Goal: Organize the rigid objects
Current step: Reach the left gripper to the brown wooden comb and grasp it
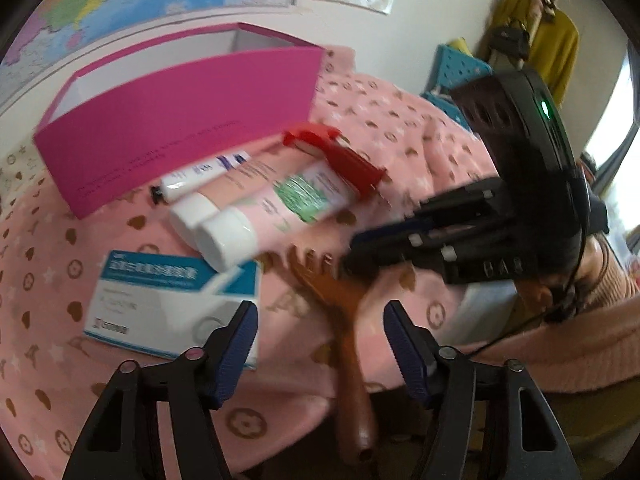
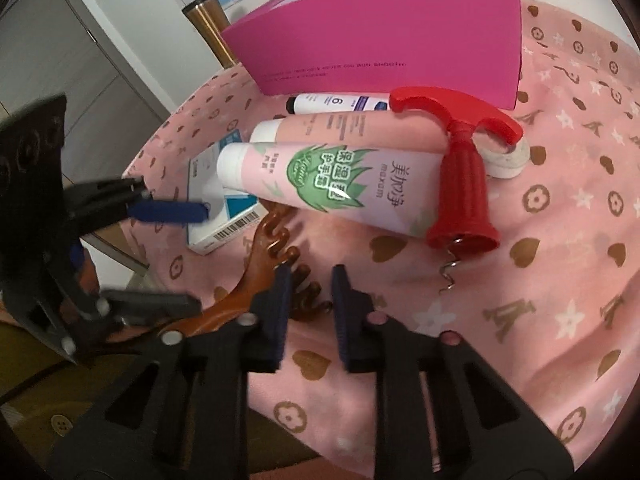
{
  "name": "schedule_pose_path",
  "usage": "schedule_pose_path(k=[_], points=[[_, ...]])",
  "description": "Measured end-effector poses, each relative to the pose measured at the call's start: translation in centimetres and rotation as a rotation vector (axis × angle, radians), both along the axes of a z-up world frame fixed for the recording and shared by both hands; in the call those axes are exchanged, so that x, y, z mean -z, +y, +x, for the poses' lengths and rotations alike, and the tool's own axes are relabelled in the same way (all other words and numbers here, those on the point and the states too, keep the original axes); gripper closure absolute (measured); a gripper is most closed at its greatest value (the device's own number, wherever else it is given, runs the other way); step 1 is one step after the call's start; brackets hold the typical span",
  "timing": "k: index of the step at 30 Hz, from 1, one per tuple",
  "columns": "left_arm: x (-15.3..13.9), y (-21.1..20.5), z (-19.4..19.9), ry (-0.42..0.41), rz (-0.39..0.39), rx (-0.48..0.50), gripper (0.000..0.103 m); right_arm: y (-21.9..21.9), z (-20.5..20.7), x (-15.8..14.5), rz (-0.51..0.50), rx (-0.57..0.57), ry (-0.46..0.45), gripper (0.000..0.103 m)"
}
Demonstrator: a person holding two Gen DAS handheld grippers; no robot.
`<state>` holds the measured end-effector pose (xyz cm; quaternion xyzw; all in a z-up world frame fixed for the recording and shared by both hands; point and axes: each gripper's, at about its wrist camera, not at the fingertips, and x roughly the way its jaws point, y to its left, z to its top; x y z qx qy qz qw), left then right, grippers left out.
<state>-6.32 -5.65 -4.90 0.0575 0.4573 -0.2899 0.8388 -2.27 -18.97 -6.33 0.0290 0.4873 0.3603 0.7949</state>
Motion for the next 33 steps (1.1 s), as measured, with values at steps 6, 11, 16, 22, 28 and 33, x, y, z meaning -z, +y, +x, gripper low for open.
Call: schedule_pose_path(k=[6, 11, 16, 22, 28, 33], points=[[1.6, -1.7, -0.1, 0.050, 0.063, 0.051, 0.063, -1.1, -0.1, -1.2, 0.083, 0.017, -0.016, 0.100], [1.7, -2.3, 0.2, 0.012, 0.099, 0.046, 0.079, -1.6, 0.3, -1.2, 0.106, 0.049, 0.000, 0.096], [1.9, -2.1, 1.0, 0.017, 0.069, 0.040, 0.081, -2.3, -0.2, -0.1, 0.153, 0.053, 0.067, 0.076], [1.8, -1.4, 1.2, 0.012, 0.043, 0.022, 0.082, -2.1, -0.5, 1.0, 0.196, 0.075, 0.104, 0.066], [1.6, -0.5, 0.7, 0.006, 0.016, 0.026, 0.082, -2.3, -0.7, 1.2, 0.195, 0.094, 0.113, 0.067], [1.1, -0.4, 0.9, 0.000, -0.002, 0.023, 0.081, -2.9, -0.7, 0.6, 0.155, 0.140, 0.067, 0.091]])
